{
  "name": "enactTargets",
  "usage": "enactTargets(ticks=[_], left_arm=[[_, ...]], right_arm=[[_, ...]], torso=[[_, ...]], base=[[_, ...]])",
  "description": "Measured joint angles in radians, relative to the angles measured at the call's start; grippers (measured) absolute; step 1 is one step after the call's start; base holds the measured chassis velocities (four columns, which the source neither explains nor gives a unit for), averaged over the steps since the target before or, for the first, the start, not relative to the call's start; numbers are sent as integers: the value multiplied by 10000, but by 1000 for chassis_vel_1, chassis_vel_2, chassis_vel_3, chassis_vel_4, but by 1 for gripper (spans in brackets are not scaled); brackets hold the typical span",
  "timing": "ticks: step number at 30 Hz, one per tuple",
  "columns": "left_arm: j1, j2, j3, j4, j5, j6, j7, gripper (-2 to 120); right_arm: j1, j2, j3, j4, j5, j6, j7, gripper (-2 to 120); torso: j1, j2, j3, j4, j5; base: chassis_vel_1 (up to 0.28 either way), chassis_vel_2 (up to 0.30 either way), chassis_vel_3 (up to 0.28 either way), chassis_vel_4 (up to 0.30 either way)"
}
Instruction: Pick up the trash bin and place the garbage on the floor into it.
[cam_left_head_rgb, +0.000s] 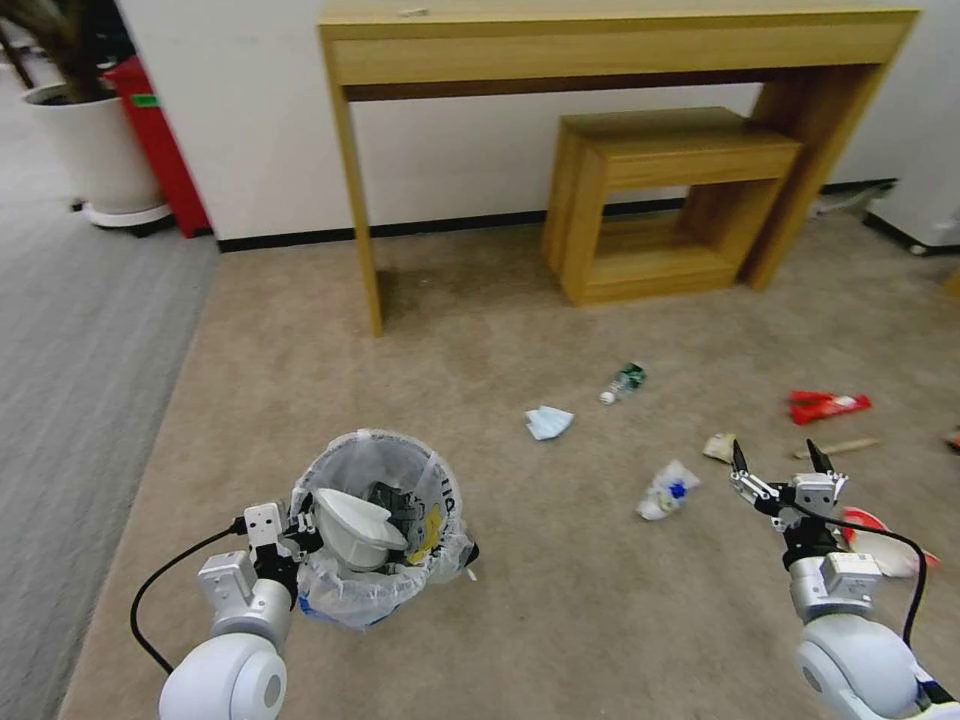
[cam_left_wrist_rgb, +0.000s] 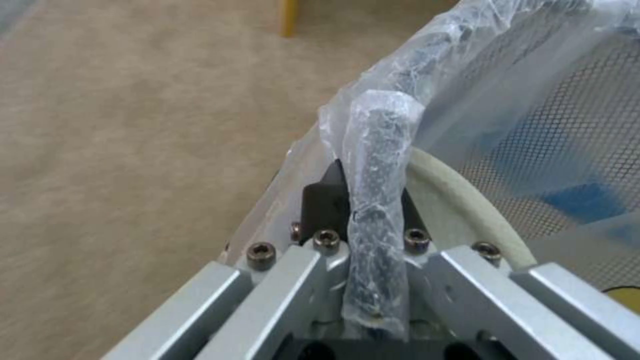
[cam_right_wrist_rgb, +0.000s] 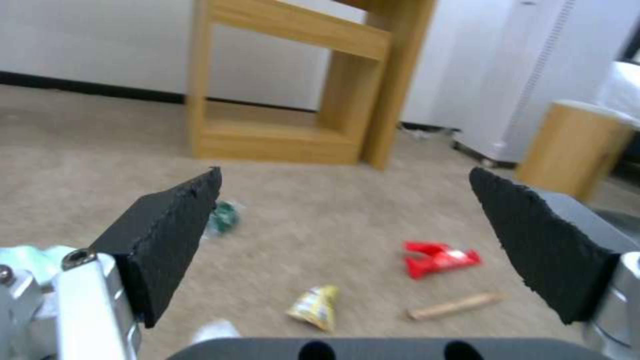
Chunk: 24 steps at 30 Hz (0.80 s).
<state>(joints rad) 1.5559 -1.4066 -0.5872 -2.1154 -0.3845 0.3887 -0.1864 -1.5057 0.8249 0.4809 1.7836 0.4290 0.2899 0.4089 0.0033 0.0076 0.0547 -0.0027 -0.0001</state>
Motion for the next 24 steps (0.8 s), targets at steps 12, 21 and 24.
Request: enactTargets(ticks=[12,21,24], left_arm=[[-33,-23,-17,-16,-284,-12,-137,1],[2,-43,-23,-69,-333,-79,-136,1],[5,-43,-25,-80,-356,-90,-135,1]], right_arm=[[48,9,-47,-32,-32,33,-141,94],[28,45,-31,-1,-57,12,-179,87],[28,55,-26,0,-76,11,-182,86]], torso=[[0,0,0,6,0],[-1,0,-1,4,1],[-1,1,-1,3,1]], base=[[-28,-29,-25,-29],[0,0,0,0],[-28,39,27,-19]])
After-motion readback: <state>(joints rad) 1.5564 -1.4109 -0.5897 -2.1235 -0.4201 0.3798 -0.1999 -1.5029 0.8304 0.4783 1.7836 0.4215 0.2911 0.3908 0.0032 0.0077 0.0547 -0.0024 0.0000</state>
